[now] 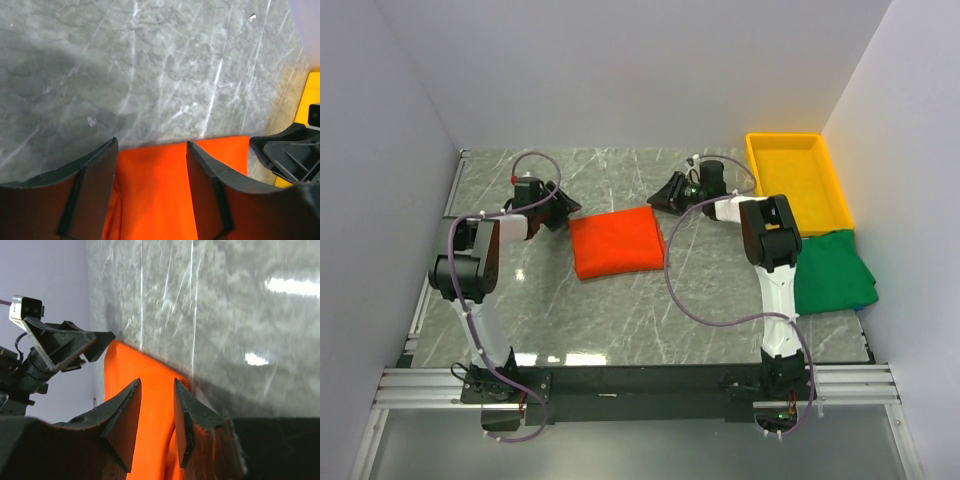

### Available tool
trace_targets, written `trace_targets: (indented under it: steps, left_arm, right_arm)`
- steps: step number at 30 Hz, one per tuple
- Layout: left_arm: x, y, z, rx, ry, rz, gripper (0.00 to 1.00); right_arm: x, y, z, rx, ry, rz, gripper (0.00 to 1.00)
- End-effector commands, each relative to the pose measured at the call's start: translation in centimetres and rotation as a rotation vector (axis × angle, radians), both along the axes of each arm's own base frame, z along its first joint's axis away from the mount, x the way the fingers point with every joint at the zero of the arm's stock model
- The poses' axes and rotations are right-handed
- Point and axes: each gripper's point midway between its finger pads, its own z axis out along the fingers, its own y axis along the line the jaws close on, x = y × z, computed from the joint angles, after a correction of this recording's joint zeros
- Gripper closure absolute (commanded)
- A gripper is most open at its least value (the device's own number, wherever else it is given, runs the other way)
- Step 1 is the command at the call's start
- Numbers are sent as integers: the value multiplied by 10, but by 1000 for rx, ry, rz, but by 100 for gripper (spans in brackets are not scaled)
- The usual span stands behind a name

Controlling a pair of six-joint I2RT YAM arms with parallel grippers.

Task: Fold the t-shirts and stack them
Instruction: Smooth out wrinkles on the folded tshirt

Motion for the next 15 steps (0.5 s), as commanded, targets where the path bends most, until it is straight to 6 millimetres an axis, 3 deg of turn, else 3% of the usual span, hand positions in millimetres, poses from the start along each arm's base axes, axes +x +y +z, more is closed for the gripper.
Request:
trace_targets:
  steps: [1,2,5,7,8,12,15]
  left_arm:
    - [5,-3,57,12,-116,-28,37]
    - [5,-2,75,10,-138,-27,34]
    - [-3,-9,110,-3,-187,-45,24]
    - [-12,-15,125,-2,-208,-57,22]
    - [-22,-24,143,-1,-241,-72,21]
    - [-61,-50,163,-6,-274,-114,22]
    - [-93,-69,153,-39,-256,-166,28]
  right_arm:
    - [-8,7,59,43,-108,27,60]
    - [-11,7,81,52,-144,27,60]
    - [-27,8,107,71,-170,45,60]
    - [-45,12,120,98,-167,74,60]
    - [-54,17,124,109,-164,92,60]
    - [-93,36,133,139,-150,150,61]
    - [-126,59,137,173,-151,218,62]
